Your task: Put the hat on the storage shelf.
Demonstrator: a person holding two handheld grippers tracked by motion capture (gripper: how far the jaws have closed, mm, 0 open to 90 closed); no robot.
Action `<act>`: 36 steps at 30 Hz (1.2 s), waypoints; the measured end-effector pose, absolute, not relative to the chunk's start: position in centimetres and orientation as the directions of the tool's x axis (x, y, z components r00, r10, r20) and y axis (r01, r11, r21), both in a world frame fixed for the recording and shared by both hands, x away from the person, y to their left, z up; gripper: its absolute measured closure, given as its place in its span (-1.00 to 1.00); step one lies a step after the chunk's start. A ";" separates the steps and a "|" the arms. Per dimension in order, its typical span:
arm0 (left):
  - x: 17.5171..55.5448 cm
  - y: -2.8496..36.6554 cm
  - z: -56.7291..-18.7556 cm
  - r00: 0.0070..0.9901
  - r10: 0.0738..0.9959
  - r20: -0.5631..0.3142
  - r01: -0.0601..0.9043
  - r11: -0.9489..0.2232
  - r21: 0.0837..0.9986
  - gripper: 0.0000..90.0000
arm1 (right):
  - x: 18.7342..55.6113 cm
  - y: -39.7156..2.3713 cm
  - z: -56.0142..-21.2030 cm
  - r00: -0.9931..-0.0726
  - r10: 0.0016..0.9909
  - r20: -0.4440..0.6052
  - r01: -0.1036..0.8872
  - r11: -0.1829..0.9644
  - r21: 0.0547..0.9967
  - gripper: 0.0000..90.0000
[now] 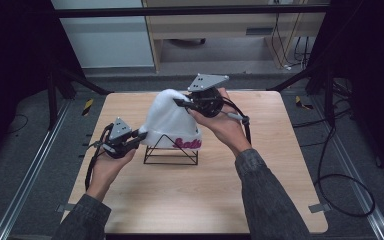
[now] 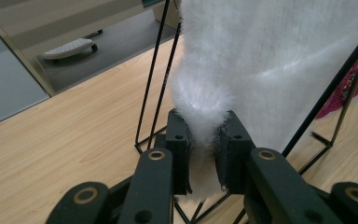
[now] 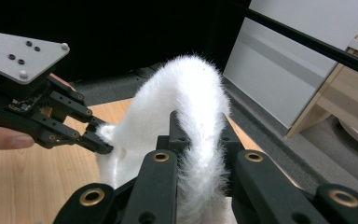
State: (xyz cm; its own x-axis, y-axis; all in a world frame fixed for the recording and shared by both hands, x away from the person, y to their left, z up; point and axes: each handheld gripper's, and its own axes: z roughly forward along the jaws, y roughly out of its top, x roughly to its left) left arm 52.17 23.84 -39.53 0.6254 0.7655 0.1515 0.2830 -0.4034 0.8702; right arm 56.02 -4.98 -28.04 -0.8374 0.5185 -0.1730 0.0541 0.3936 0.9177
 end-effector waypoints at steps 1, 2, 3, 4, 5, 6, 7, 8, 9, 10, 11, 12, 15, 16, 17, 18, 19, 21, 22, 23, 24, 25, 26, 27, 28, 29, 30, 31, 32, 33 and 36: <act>52.1 23.9 -39.6 0.625 0.765 0.152 0.283 -0.404 0.870 0.70 | 56.0 -5.0 -28.1 -0.838 0.518 -0.172 0.055 0.394 0.917 0.83; 52.1 23.9 -39.7 0.625 0.767 0.147 0.284 -0.398 0.873 0.70 | 56.0 -4.9 -28.1 -0.838 0.518 -0.170 0.058 0.396 0.917 0.83; 52.1 23.9 -39.7 0.626 0.765 0.150 0.284 -0.404 0.870 0.70 | 56.0 -4.9 -28.1 -0.838 0.519 -0.168 0.062 0.396 0.916 0.83; 52.1 24.0 -39.8 0.625 0.767 0.147 0.286 -0.400 0.871 0.70 | 56.0 -4.9 -28.1 -0.839 0.520 -0.163 0.069 0.398 0.915 0.83; 52.1 24.0 -39.9 0.623 0.769 0.145 0.287 -0.397 0.872 0.70 | 56.0 -4.9 -28.2 -0.840 0.518 -0.159 0.074 0.401 0.913 0.83; 52.1 24.1 -40.0 0.623 0.769 0.144 0.289 -0.398 0.871 0.70 | 55.9 -4.8 -28.2 -0.843 0.513 -0.160 0.075 0.407 0.910 0.83; 52.1 24.2 -40.1 0.622 0.771 0.139 0.293 -0.393 0.871 0.70 | 55.9 -4.7 -28.3 -0.845 0.510 -0.159 0.076 0.409 0.909 0.83; 52.1 24.3 -40.3 0.621 0.772 0.134 0.298 -0.390 0.871 0.70 | 55.9 -4.7 -28.3 -0.847 0.507 -0.157 0.077 0.410 0.909 0.83; 52.1 24.3 -40.4 0.621 0.772 0.134 0.298 -0.391 0.871 0.70 | 55.8 -4.5 -28.4 -0.851 0.502 -0.156 0.079 0.416 0.906 0.83; 52.0 24.4 -40.5 0.622 0.771 0.138 0.300 -0.397 0.867 0.70 | 55.8 -4.5 -28.5 -0.853 0.498 -0.157 0.078 0.419 0.905 0.83; 52.0 24.5 -40.6 0.622 0.772 0.134 0.301 -0.393 0.869 0.70 | 55.7 -4.4 -28.5 -0.854 0.495 -0.159 0.078 0.423 0.903 0.83; 52.0 24.5 -40.7 0.621 0.773 0.131 0.303 -0.391 0.869 0.70 | 55.7 -4.3 -28.6 -0.856 0.493 -0.157 0.079 0.425 0.902 0.83; 51.9 24.8 -41.1 0.622 0.773 0.124 0.308 -0.388 0.869 0.70 | 55.5 -3.9 -28.7 -0.860 0.483 -0.163 0.076 0.439 0.895 0.82; 51.9 24.8 -41.3 0.621 0.774 0.121 0.311 -0.386 0.869 0.70 | 55.4 -3.8 -28.7 -0.863 0.479 -0.163 0.078 0.443 0.893 0.82; 51.9 24.8 -41.4 0.621 0.775 0.121 0.312 -0.385 0.869 0.70 | 55.4 -3.7 -28.8 -0.864 0.476 -0.164 0.079 0.450 0.890 0.82; 51.8 24.9 -41.5 0.621 0.774 0.122 0.312 -0.388 0.867 0.70 | 55.3 -3.6 -28.8 -0.865 0.474 -0.165 0.078 0.452 0.889 0.82; 51.8 24.9 -41.7 0.621 0.774 0.120 0.315 -0.388 0.866 0.70 | 55.3 -3.5 -28.9 -0.866 0.471 -0.168 0.078 0.459 0.885 0.82; 51.8 25.0 -41.9 0.622 0.774 0.118 0.318 -0.388 0.865 0.70 | 55.2 -3.4 -29.0 -0.867 0.470 -0.167 0.087 0.471 0.878 0.82; 51.8 25.1 -42.1 0.623 0.774 0.116 0.322 -0.389 0.863 0.70 | 55.2 -3.3 -29.1 -0.866 0.473 -0.165 0.092 0.474 0.875 0.82; 51.8 25.1 -42.2 0.623 0.774 0.117 0.324 -0.391 0.862 0.70 | 55.2 -3.3 -29.3 -0.867 0.474 -0.157 0.102 0.476 0.873 0.82; 51.8 25.2 -42.3 0.623 0.773 0.120 0.327 -0.397 0.858 0.70 | 55.2 -3.2 -29.4 -0.866 0.476 -0.155 0.108 0.481 0.870 0.82; 51.8 25.2 -42.5 0.622 0.774 0.115 0.333 -0.395 0.857 0.70 | 55.1 -3.1 -29.5 -0.867 0.474 -0.154 0.113 0.488 0.866 0.82; 51.8 25.3 -42.6 0.623 0.774 0.116 0.334 -0.397 0.855 0.70 | 55.1 -3.0 -29.7 -0.869 0.471 -0.156 0.115 0.497 0.860 0.82; 51.8 25.3 -42.9 0.622 0.775 0.111 0.337 -0.393 0.855 0.70 | 55.0 -3.0 -29.8 -0.869 0.470 -0.155 0.117 0.499 0.858 0.82; 51.8 25.4 -43.0 0.623 0.774 0.110 0.340 -0.395 0.853 0.70 | 55.0 -2.9 -30.0 -0.870 0.468 -0.153 0.118 0.501 0.858 0.82; 51.8 25.4 -43.1 0.624 0.774 0.107 0.343 -0.394 0.853 0.70 | 54.9 -2.8 -30.1 -0.871 0.467 -0.152 0.120 0.503 0.856 0.82; 51.8 25.4 -43.2 0.624 0.774 0.108 0.344 -0.396 0.851 0.70 | 54.9 -2.8 -30.1 -0.873 0.464 -0.151 0.121 0.506 0.854 0.82; 51.8 25.4 -43.3 0.625 0.773 0.108 0.344 -0.397 0.851 0.70 | 54.9 -2.7 -30.2 -0.874 0.461 -0.151 0.121 0.509 0.852 0.82; 51.7 25.4 -43.4 0.624 0.774 0.106 0.347 -0.396 0.850 0.70 | 54.8 -2.7 -30.2 -0.874 0.461 -0.151 0.122 0.509 0.852 0.82; 51.8 25.4 -43.5 0.623 0.775 0.104 0.349 -0.395 0.850 0.70 | 54.8 -2.6 -30.3 -0.875 0.460 -0.150 0.124 0.513 0.850 0.82; 51.8 25.6 -43.7 0.620 0.778 0.101 0.357 -0.394 0.847 0.70 | 54.7 -2.2 -30.3 -0.876 0.457 -0.151 0.130 0.526 0.840 0.82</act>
State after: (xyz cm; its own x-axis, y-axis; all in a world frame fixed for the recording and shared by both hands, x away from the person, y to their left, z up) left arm 51.83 25.57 -43.74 0.6203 0.7778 0.1007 0.3571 -0.3944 0.8467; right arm 54.69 -2.20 -30.35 -0.8764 0.4574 -0.1507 0.1301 0.5261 0.8404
